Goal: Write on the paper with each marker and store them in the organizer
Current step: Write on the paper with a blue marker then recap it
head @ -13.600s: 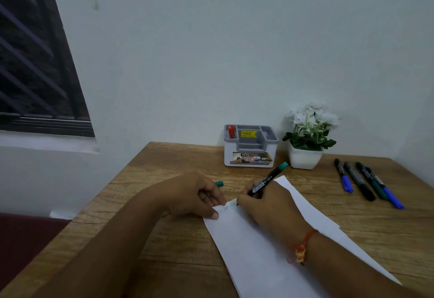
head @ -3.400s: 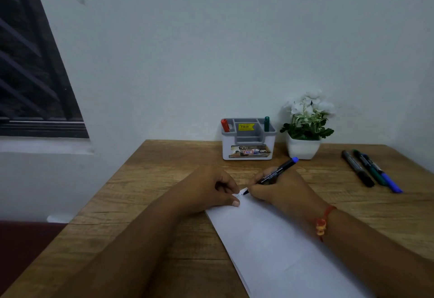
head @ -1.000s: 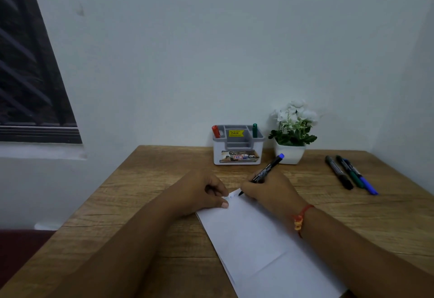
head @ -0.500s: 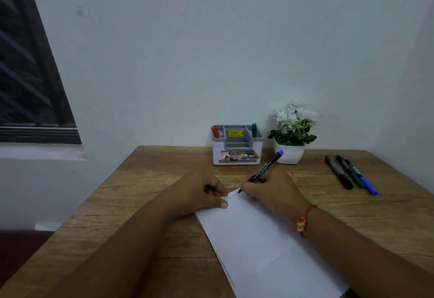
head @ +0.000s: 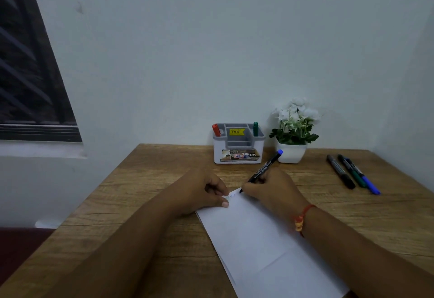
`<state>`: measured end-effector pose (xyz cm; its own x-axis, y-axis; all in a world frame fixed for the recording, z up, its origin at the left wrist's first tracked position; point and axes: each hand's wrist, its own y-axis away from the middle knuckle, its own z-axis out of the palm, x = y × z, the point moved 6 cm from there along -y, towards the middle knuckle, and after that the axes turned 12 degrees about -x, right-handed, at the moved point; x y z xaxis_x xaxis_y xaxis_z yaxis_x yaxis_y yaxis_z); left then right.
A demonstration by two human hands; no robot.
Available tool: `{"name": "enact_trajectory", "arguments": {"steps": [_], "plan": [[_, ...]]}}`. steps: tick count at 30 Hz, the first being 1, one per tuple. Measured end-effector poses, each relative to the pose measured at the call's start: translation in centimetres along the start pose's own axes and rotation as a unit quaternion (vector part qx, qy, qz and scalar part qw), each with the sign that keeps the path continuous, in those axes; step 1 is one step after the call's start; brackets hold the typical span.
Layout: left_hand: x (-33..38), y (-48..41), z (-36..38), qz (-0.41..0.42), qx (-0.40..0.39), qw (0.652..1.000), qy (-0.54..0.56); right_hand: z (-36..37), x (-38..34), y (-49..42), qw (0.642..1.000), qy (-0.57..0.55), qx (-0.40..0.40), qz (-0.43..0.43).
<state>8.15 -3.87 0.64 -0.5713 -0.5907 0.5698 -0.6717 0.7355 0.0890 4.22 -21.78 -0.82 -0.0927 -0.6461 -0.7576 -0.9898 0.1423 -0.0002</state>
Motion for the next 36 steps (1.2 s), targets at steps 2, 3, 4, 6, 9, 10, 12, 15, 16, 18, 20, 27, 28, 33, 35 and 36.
{"name": "enact_trajectory", "arguments": {"steps": [2,3,4,6,9,10,12,15,16,18,20,27,28,33,35,36], "plan": [[0.0,0.0,0.0,-0.001,0.001,1.0,0.003,-0.1,-0.1,0.1,1.0,0.005,0.003,0.002],[0.0,0.0,0.0,0.0,0.001,1.0,0.003,-0.1,-0.1,0.1,1.0,0.008,0.003,0.003],[0.0,0.0,0.0,0.001,0.0,1.0,0.002,-0.1,-0.2,0.1,1.0,0.008,0.003,0.002],[0.0,0.1,0.0,0.0,-0.002,1.0,-0.002,-0.1,-0.3,0.1,1.0,0.012,0.005,0.001],[0.0,0.1,-0.1,0.003,0.002,1.0,0.002,-0.2,-0.3,0.2,1.0,0.01,0.003,0.0],[0.0,0.1,-0.1,0.003,0.003,1.0,0.001,-0.3,-0.3,0.1,1.0,0.003,0.0,0.004],[0.0,0.0,0.0,0.002,0.002,1.0,0.002,-0.3,-0.2,0.1,1.0,-0.001,-0.007,0.011],[0.0,-0.1,0.0,0.002,0.002,1.0,-0.001,-0.2,-0.2,0.0,1.0,0.019,-0.008,0.005],[-0.1,-0.1,0.0,0.002,0.002,1.0,-0.001,-0.3,-0.2,0.1,1.0,0.025,0.0,0.004],[-0.2,-0.1,0.0,0.003,0.003,1.0,0.01,-0.5,-0.3,0.2,1.0,0.021,0.012,0.001],[-0.3,-0.1,0.0,0.007,0.007,1.0,0.024,-0.5,-0.2,0.2,1.0,0.0,0.015,-0.003],[-0.2,-0.1,0.0,0.005,0.004,1.0,0.02,-1.3,0.0,0.4,0.993,-0.118,-0.007,-0.023],[-0.3,-0.1,0.0,0.003,0.004,1.0,0.019,-1.4,-0.2,0.5,0.992,-0.119,-0.016,-0.028],[-0.3,-0.2,0.0,0.001,0.002,1.0,0.014,-1.2,0.0,0.7,0.99,-0.141,-0.025,-0.019],[-0.3,-0.2,0.0,0.002,0.003,1.0,0.013,-1.2,0.3,0.7,0.988,-0.15,-0.022,-0.002],[-0.3,-0.1,0.0,0.001,0.003,1.0,0.013,-1.1,0.4,0.7,0.988,-0.153,-0.023,0.004]]}}
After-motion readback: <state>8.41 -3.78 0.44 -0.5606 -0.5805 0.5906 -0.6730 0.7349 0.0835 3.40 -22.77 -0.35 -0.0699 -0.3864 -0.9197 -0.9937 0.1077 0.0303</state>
